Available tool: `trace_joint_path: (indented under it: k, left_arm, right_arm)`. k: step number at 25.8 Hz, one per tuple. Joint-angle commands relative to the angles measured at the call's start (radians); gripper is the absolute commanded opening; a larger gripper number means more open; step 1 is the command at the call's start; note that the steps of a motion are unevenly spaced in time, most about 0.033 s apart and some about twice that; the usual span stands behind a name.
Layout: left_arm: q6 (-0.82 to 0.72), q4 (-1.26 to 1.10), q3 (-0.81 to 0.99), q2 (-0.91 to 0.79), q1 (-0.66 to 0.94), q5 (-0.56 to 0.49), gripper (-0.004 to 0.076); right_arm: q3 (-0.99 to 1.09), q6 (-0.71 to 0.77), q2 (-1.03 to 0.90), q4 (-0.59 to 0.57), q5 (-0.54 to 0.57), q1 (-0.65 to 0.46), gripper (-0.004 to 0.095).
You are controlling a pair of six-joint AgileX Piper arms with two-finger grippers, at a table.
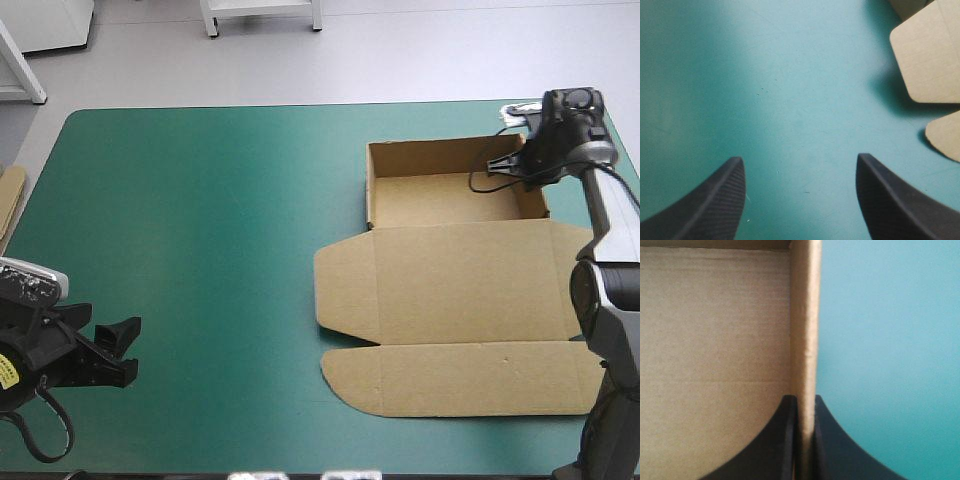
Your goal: Fold the box
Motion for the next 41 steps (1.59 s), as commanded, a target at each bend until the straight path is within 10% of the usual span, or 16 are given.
trace_joint_path:
  k: [1, 14, 26, 41]
  left_arm:
    - [0.000, -0.001, -0.021, 0.002, -0.007, 0.041, 0.0459]
    - [0.000, 0.006, -0.021, 0.002, -0.007, 0.041, 0.0459]
    - [-0.005, 0.032, -0.021, 0.002, -0.007, 0.041, 0.0459]
    - [-0.064, 0.306, -0.012, -0.009, -0.007, 0.029, 0.0459]
  right_arm:
    - [-0.030, -0.037, -0.076, -0.096, -0.012, -0.114, -0.0019]
    - [0.095, -0.104, -0.072, 0.034, -0.110, -0.377, 0.0001]
    - [0.095, -0.056, -0.095, 0.012, -0.090, -0.377, 0.0647]
    - [0.095, -0.208, -0.476, 0.447, 0.015, -0.307, 0.0630]
